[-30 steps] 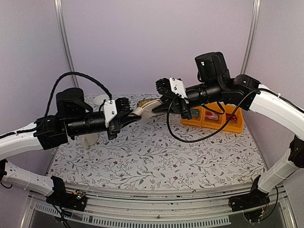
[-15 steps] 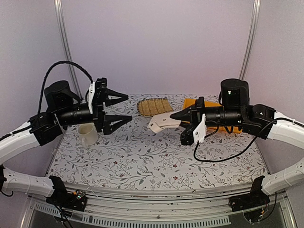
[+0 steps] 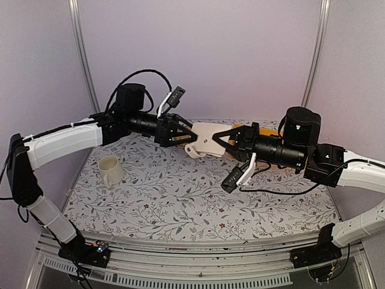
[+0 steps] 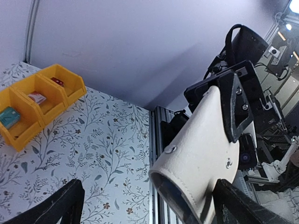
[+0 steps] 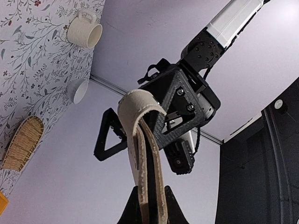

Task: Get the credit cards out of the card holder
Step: Pass from the right arm to the left

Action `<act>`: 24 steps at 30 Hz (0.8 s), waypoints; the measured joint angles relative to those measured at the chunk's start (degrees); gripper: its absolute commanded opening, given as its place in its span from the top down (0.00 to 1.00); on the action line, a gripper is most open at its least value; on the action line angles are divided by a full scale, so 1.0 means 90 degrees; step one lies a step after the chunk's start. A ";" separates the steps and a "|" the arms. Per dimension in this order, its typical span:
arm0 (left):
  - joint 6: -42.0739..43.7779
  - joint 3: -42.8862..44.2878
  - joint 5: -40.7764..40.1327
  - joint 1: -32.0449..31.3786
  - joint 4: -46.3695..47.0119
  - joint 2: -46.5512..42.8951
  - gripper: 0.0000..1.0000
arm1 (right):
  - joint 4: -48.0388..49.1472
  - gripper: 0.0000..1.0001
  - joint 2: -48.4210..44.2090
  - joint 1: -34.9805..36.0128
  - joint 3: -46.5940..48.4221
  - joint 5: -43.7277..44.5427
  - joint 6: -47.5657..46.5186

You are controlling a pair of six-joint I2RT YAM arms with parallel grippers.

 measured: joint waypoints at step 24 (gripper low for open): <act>-0.1389 -0.1069 0.0811 -0.0534 0.2667 -0.0291 1.00 | -0.0056 0.00 0.0119 0.0206 0.0219 -0.0379 -0.0107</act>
